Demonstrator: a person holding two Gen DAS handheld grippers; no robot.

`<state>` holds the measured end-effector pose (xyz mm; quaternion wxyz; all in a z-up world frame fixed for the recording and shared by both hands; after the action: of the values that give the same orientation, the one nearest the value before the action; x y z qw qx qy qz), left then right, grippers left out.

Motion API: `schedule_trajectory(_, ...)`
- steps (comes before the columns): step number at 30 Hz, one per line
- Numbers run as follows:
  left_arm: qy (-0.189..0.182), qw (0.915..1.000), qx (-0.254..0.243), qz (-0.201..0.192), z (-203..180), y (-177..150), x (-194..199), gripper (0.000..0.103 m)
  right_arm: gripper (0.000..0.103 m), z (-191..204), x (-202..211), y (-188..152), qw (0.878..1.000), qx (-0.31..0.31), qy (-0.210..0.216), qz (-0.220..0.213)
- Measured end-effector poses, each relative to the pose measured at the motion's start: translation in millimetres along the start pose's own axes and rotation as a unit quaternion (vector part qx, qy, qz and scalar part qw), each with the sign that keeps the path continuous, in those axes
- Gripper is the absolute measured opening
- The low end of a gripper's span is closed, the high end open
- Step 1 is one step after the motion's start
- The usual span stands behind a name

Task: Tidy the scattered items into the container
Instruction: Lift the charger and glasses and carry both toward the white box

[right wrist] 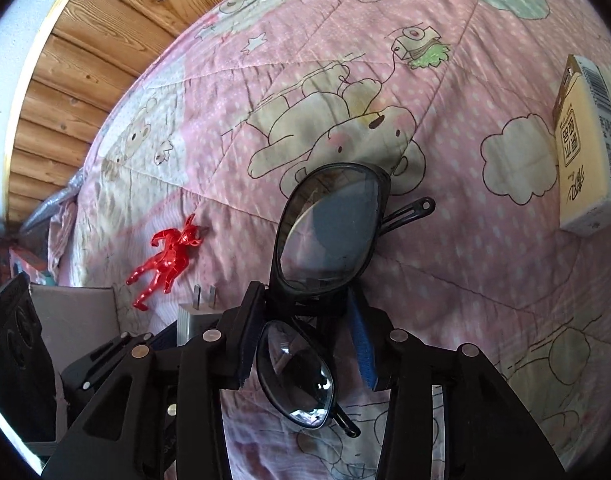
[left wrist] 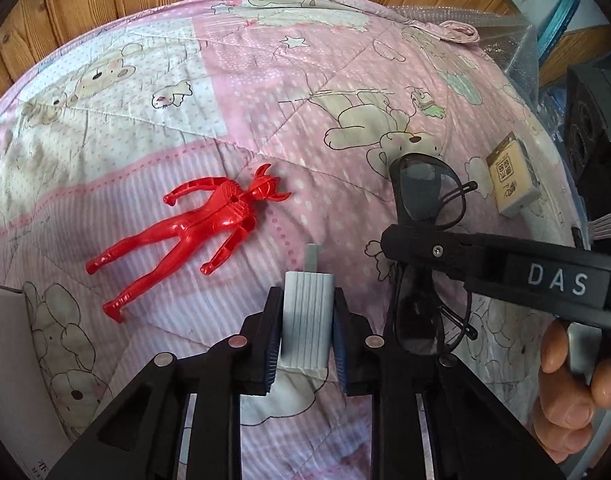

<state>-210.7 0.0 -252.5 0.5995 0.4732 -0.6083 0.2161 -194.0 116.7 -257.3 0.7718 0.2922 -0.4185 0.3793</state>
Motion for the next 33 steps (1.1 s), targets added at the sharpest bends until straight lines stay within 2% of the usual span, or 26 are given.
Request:
schedule_trajectory(11,0.057,0.9974,0.036,0.025,5,-24,30,0.023,0.040,-3,32,-19,1.000,0.001,0.010,-0.008)
schedule_trajectory(22,0.053,0.9970,0.056,-0.011,-5,-40,82,0.023,0.040,18,52,-48,0.999,0.041,0.005,-0.006)
schedule_trajectory(33,0.055,0.9950,0.076,-0.037,-8,-59,114,0.023,0.041,36,70,-74,0.997,0.076,0.004,-0.008)
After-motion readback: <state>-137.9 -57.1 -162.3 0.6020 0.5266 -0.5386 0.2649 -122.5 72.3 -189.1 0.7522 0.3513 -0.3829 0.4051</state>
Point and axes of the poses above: each gripper's, at about its wrist camera, not at the fingertips, and x roughly against the way its jaws point, z to its left, y to its top, the point moved 6 cm from there along -x, roughly the way its jaws point, and after that the axes turned 2 degrees about y, right-handed, at the moved point
